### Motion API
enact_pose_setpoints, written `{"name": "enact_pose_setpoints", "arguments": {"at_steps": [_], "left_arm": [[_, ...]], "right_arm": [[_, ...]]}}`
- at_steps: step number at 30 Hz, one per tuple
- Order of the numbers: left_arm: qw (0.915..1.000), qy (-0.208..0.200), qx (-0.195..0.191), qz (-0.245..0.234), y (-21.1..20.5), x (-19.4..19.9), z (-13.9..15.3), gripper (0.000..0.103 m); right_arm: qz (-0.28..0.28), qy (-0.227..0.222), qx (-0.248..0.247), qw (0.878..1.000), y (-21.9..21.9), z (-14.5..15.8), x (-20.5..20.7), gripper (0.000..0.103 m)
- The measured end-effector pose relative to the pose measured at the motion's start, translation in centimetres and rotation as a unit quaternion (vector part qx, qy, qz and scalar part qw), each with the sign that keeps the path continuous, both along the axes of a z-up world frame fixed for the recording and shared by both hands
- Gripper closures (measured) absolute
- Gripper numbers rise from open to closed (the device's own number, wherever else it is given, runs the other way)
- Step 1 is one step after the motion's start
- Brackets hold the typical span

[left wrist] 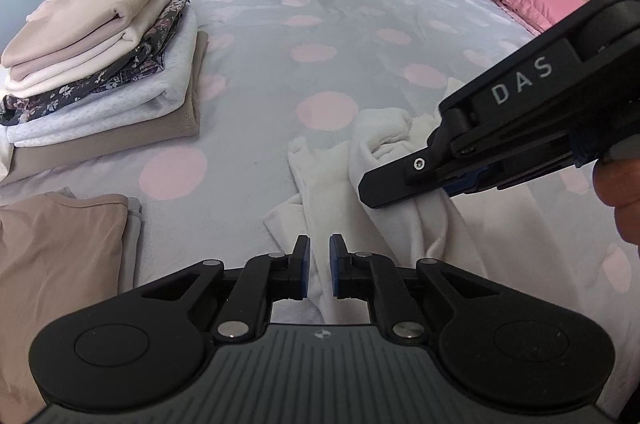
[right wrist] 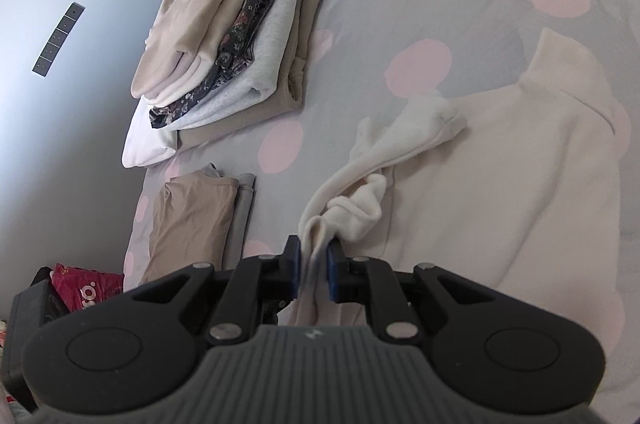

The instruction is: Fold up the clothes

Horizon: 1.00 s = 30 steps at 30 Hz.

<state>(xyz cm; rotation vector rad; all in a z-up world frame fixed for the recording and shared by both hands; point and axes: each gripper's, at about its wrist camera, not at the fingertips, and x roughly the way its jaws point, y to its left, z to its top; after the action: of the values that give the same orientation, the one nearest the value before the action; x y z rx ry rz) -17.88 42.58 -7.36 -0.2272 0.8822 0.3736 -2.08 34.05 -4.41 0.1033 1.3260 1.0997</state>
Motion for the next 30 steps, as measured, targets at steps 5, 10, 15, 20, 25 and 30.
{"name": "enact_pose_setpoints", "arguments": {"at_steps": [5,10,15,20,25,30], "left_arm": [[0.9999,0.011,0.001,0.011,0.6,-0.4,-0.4,0.095],[0.9997,0.021,0.003,0.01,0.6,-0.6,-0.6,0.095],[0.9996,0.023,0.011,0.015,0.5,-0.8,0.0,0.095],[0.9992,0.0,0.025,0.032,0.5,-1.5,1.7,0.095],[0.999,-0.033,0.013,0.025,0.0,-1.7,3.0,0.094],[0.9992,-0.029,0.018,-0.018,-2.4,-1.0,3.4,0.094]], "right_arm": [[0.01,0.005,-0.015,1.0,1.6,-2.0,-0.7,0.088],[0.013,0.002,-0.031,0.999,2.5,-3.4,-1.2,0.087],[0.018,0.004,-0.019,1.0,2.2,-2.6,-1.2,0.073],[0.019,-0.028,-0.002,0.999,0.5,0.2,-1.0,0.073],[-0.008,-0.07,-0.012,0.997,-3.9,2.4,0.5,0.073],[-0.017,-0.103,-0.048,0.993,-8.5,2.3,1.4,0.073]]}}
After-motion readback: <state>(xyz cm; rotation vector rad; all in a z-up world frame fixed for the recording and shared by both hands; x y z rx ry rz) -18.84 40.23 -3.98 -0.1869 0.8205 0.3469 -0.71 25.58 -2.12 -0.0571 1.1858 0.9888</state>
